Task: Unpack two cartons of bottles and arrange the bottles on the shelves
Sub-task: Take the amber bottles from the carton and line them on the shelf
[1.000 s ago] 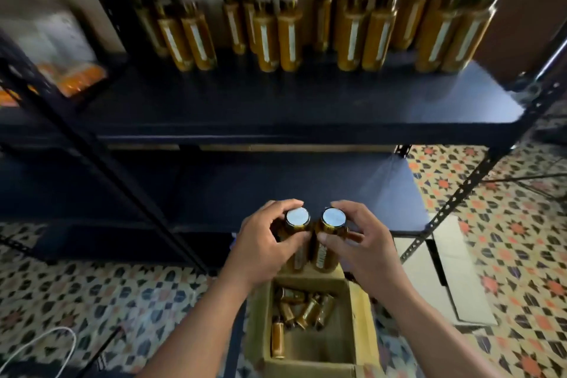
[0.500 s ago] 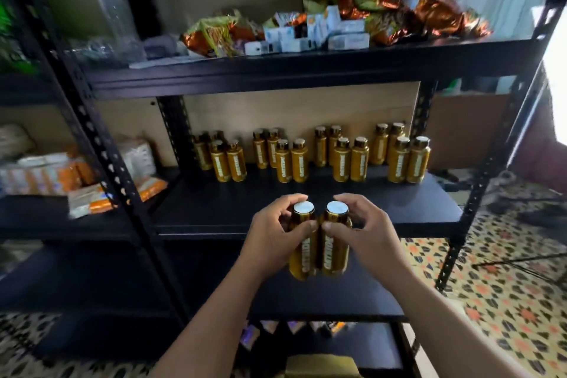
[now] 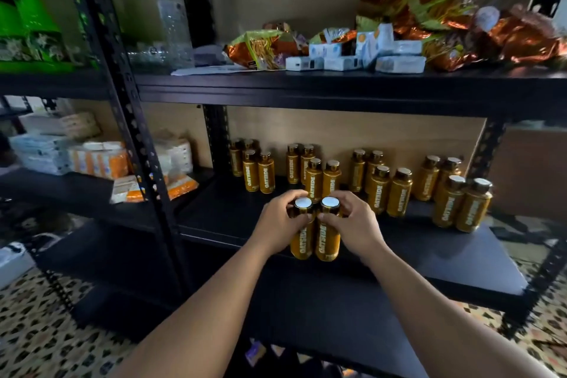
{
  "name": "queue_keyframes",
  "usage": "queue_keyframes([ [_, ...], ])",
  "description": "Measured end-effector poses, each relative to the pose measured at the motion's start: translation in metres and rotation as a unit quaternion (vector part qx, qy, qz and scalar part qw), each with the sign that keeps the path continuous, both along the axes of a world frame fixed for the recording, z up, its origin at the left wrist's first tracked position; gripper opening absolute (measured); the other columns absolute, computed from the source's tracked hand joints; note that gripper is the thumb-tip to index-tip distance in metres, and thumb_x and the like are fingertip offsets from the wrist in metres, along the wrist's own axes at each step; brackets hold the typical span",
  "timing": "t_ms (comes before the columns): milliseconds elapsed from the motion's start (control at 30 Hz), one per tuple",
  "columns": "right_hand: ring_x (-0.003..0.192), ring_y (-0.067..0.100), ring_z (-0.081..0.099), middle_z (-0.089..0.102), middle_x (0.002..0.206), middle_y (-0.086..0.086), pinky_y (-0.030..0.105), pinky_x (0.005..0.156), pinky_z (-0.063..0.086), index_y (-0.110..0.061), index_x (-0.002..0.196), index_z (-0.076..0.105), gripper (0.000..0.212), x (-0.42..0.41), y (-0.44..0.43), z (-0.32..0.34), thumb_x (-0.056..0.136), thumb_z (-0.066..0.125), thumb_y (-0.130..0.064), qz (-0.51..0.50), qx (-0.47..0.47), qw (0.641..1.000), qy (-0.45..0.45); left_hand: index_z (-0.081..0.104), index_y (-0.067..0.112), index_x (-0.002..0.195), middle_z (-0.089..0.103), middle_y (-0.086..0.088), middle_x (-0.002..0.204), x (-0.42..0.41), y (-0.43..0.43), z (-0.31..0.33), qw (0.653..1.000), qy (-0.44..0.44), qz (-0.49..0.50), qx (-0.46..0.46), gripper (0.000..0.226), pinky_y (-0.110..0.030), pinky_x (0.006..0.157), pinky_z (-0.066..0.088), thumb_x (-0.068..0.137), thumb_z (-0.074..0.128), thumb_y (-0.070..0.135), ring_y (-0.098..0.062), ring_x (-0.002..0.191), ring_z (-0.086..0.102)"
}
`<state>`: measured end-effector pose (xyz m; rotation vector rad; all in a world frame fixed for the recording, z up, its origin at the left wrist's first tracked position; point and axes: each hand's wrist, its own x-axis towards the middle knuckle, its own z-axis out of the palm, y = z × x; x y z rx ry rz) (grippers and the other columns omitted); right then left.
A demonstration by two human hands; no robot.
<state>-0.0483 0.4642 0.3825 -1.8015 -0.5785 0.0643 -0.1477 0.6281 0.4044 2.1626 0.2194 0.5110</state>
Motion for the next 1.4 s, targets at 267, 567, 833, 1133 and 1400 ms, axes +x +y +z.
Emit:
queue_keyframes([
  [267,0.123,0.01,0.059,0.067,0.127,-0.01,0.037,0.101,0.053,-0.031,0.127,0.064,0.05,0.04,0.027,-0.03,0.081,0.085,-0.027,-0.003,-0.028,1.0,0.012,0.06,0.035,0.131,0.062,0.011,0.13,0.039,0.019,-0.03,0.999,0.022,0.04,-0.008,0.044,-0.029,0.098,0.049,0.09,0.072,0.03,-0.008,0.121,0.056],
  [567,0.127,0.009,0.053,0.061,0.137,-0.014,0.027,0.096,0.046,-0.04,0.14,0.056,0.059,0.048,0.062,-0.038,0.086,0.079,-0.043,-0.015,-0.035,0.999,-0.01,0.06,0.035,0.135,0.06,0.01,0.137,0.064,0.08,-0.037,0.998,0.019,-0.023,0.057,0.043,-0.015,0.097,0.041,0.093,0.07,0.03,-0.004,0.124,0.053],
  [833,0.128,0.008,0.053,0.06,0.139,-0.012,0.027,0.097,0.045,-0.041,0.139,0.055,0.058,0.052,0.127,-0.04,0.087,0.079,-0.042,-0.006,-0.038,0.999,-0.014,0.055,0.034,0.139,0.057,0.009,0.143,0.073,0.156,-0.038,0.995,0.02,-0.042,0.092,0.05,-0.029,0.11,0.042,0.092,0.07,0.038,-0.01,0.133,0.05],
  [1133,0.117,0.002,0.054,0.061,0.124,-0.019,0.022,0.089,0.046,-0.039,0.136,0.056,0.052,0.054,0.21,-0.036,0.088,0.077,-0.041,0.017,-0.07,0.997,-0.04,0.053,0.041,0.138,0.057,0.011,0.142,0.067,0.239,-0.038,0.993,0.041,-0.022,0.112,0.049,-0.04,0.107,0.047,0.092,0.069,0.041,-0.013,0.13,0.052],
  [1400,0.121,0.006,0.056,0.064,0.13,-0.013,0.032,0.096,0.051,-0.04,0.133,0.056,0.051,0.059,0.275,-0.038,0.087,0.078,-0.044,0.026,-0.079,0.996,-0.045,0.055,0.034,0.14,0.059,0.005,0.14,0.065,0.295,-0.038,0.994,0.024,0.009,0.104,0.049,-0.033,0.105,0.048,0.094,0.069,0.027,-0.012,0.126,0.056],
])
